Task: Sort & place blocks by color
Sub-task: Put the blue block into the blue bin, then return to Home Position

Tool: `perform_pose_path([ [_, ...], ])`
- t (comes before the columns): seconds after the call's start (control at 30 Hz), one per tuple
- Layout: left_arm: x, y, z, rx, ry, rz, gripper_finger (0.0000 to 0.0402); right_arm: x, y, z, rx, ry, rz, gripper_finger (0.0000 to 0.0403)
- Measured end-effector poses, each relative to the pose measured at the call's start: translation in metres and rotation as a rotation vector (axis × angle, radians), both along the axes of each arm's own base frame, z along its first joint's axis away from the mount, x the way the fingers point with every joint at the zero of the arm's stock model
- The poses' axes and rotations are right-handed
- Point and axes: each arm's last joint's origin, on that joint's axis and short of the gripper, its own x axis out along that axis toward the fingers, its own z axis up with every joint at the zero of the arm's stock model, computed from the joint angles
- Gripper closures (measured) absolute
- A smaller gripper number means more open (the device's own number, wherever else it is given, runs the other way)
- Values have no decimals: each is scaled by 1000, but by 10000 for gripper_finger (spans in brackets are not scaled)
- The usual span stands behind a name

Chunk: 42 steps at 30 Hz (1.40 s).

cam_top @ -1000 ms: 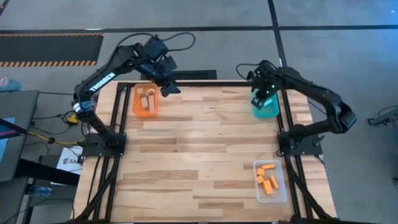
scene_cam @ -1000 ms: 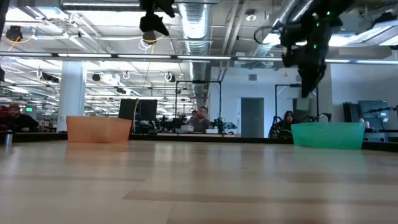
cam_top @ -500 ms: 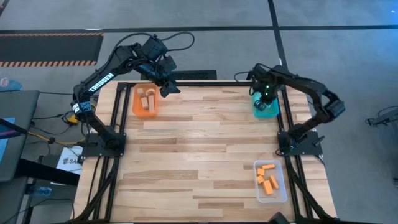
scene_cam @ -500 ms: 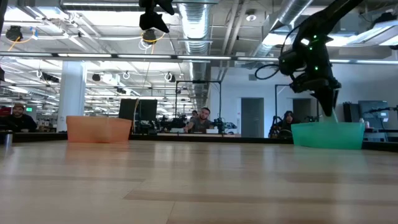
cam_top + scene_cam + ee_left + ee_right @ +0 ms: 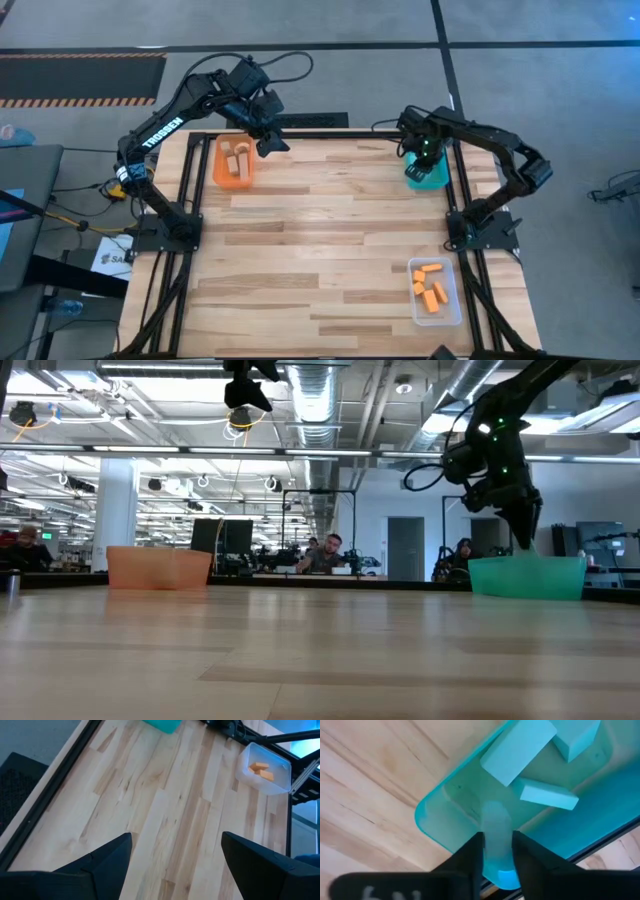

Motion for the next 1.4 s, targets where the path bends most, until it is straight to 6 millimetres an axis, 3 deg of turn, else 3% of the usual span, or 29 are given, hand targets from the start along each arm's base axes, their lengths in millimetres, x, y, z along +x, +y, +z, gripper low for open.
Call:
perform_pose_path([
  [0.37, -2, 0, 1, 38, 11, -2, 107, -1, 2, 2, 9, -4, 6, 154],
  [0.63, -35, -11, 34, 205, -99, 93, 107, -9, 17, 30, -38, -176, 11, 146],
  [0.73, -49, -20, 49, 269, -206, 130, 107, -13, 26, 47, -87, -307, -16, 148],
  [0.83, -61, -28, 52, 314, -288, 167, 107, -12, 36, 66, -142, -491, -10, 148],
  [1.0, -84, -42, 33, 349, -401, 251, 107, -3, 59, 99, -238, -824, 119, 148],
  [1.2, -104, -57, -18, 358, -572, 283, 107, 10, 88, 135, -428, -1203, 366, 148],
  [1.3, -111, -62, -46, 392, -704, 284, 107, 18, 95, 137, -499, -1394, 446, 149],
  [1.4, -117, -65, -76, 399, -814, 311, 107, 27, 97, 124, -525, -1556, 448, 149],
])
